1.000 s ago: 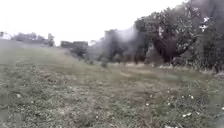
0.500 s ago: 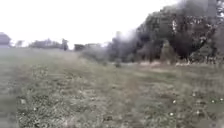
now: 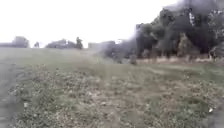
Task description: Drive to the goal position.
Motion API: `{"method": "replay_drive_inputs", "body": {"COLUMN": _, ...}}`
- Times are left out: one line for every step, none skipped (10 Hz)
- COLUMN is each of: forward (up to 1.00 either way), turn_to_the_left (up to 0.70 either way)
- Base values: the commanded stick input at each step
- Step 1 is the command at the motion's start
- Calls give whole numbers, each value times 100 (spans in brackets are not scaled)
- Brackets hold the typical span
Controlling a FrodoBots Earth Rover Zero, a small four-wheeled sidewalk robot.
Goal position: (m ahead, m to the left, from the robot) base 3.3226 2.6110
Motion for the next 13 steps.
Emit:
{"method": "replay_drive_inputs", "body": {"forward": 70, "turn_to_the_left": 35}}
{"method": "replay_drive_inputs", "body": {"forward": 70, "turn_to_the_left": 35}}
{"method": "replay_drive_inputs", "body": {"forward": 70, "turn_to_the_left": 35}}
{"method": "replay_drive_inputs", "body": {"forward": 70, "turn_to_the_left": 35}}
{"method": "replay_drive_inputs", "body": {"forward": 70, "turn_to_the_left": 35}}
{"method": "replay_drive_inputs", "body": {"forward": 70, "turn_to_the_left": 35}}
{"method": "replay_drive_inputs", "body": {"forward": 70, "turn_to_the_left": 35}}
{"method": "replay_drive_inputs", "body": {"forward": 70, "turn_to_the_left": 35}}
{"method": "replay_drive_inputs", "body": {"forward": 70, "turn_to_the_left": 35}}
{"method": "replay_drive_inputs", "body": {"forward": 70, "turn_to_the_left": 35}}
{"method": "replay_drive_inputs", "body": {"forward": 70, "turn_to_the_left": 35}}
{"method": "replay_drive_inputs", "body": {"forward": 70, "turn_to_the_left": 35}}
{"method": "replay_drive_inputs", "body": {"forward": 70, "turn_to_the_left": 35}}
